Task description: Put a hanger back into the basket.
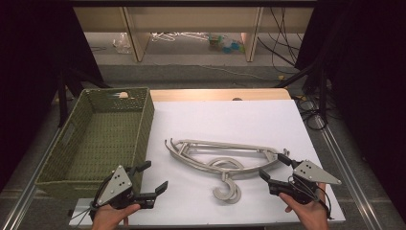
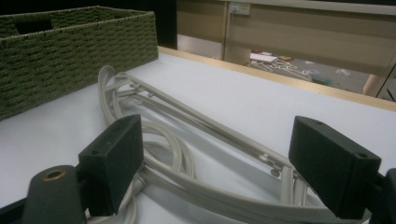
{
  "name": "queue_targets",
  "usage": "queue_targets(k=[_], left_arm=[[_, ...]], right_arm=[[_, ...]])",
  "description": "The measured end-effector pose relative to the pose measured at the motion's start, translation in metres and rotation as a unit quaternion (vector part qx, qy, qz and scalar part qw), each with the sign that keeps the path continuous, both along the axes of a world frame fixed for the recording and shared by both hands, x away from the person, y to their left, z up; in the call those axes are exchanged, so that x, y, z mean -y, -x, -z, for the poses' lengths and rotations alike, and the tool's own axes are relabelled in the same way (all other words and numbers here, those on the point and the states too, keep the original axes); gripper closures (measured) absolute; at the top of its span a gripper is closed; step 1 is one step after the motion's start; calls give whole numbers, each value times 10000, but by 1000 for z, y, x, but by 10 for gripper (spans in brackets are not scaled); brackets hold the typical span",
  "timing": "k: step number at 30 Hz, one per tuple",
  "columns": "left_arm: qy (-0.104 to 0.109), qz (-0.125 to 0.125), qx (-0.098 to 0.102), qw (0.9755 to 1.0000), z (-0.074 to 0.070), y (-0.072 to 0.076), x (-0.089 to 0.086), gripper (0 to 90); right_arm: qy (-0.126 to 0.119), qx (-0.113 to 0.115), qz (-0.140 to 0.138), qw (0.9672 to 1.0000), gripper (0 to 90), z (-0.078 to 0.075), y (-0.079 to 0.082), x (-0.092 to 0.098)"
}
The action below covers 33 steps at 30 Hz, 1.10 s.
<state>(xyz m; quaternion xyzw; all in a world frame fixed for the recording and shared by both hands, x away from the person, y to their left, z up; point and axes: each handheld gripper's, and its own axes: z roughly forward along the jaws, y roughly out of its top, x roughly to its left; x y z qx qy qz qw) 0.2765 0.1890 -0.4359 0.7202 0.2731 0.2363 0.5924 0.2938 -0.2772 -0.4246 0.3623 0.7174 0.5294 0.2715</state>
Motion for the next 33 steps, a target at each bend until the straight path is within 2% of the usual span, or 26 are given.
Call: queue_targets(k=[5, 6, 8, 9, 10, 11, 14, 18, 19, 22, 25, 26, 28, 30, 31, 33], left_arm=[[-21, 37, -20, 10000, 0, 1, 2, 158], [-42, 94, 28, 9999, 1, 0, 2, 158], [-73, 57, -8, 10000, 1, 0, 2, 158], [-77, 63, -13, 9999, 1, 0, 2, 158], [-81, 69, -24, 9999, 1, 0, 3, 158], [-52, 76, -40, 9999, 1, 0, 3, 158], [11, 64, -101, 9999, 1, 0, 5, 158], [-27, 174, 7, 9998, 1, -1, 6, 158], [-49, 141, -37, 9999, 1, 0, 6, 157], [-69, 134, -27, 9999, 1, -1, 6, 157], [-64, 113, -42, 9999, 1, -1, 6, 157], [-67, 103, -52, 9999, 2, -1, 7, 157], [-34, 110, -48, 9999, 3, -1, 7, 158], [-68, 92, -70, 9999, 3, -1, 8, 158], [-58, 92, -89, 9999, 3, -1, 8, 158], [-89, 109, -53, 9999, 3, -1, 8, 158]], right_arm=[[92, -91, -90, 9999, 190, 0, -1, 0], [168, -175, -150, 9996, 190, 1, -2, -1], [216, -161, -187, 9995, 202, 1, -2, -2], [395, -129, -354, 9985, 257, 1, -3, -4], [395, -129, -354, 9985, 257, 1, -3, -4], [616, -43, -457, 9970, 251, 1, -4, -7], [649, -96, -550, 9963, 251, 4, -6, -11], [689, -167, -581, 9958, 251, 5, -8, -10], [657, -133, -572, 9961, 251, 6, -9, -9], [661, -217, -613, 9957, 251, 6, -9, -9], [751, -108, -656, 9950, 272, 6, -11, -9], [895, -127, -818, 9925, 310, 5, -13, -11], [1080, -32, -917, 9899, 311, 5, -18, -14], [1284, -117, -1069, 9859, 325, 5, -23, -17], [1414, -90, -1172, 9829, 327, 6, -28, -21], [1647, -280, -1407, 9759, 351, 8, -35, -26]])
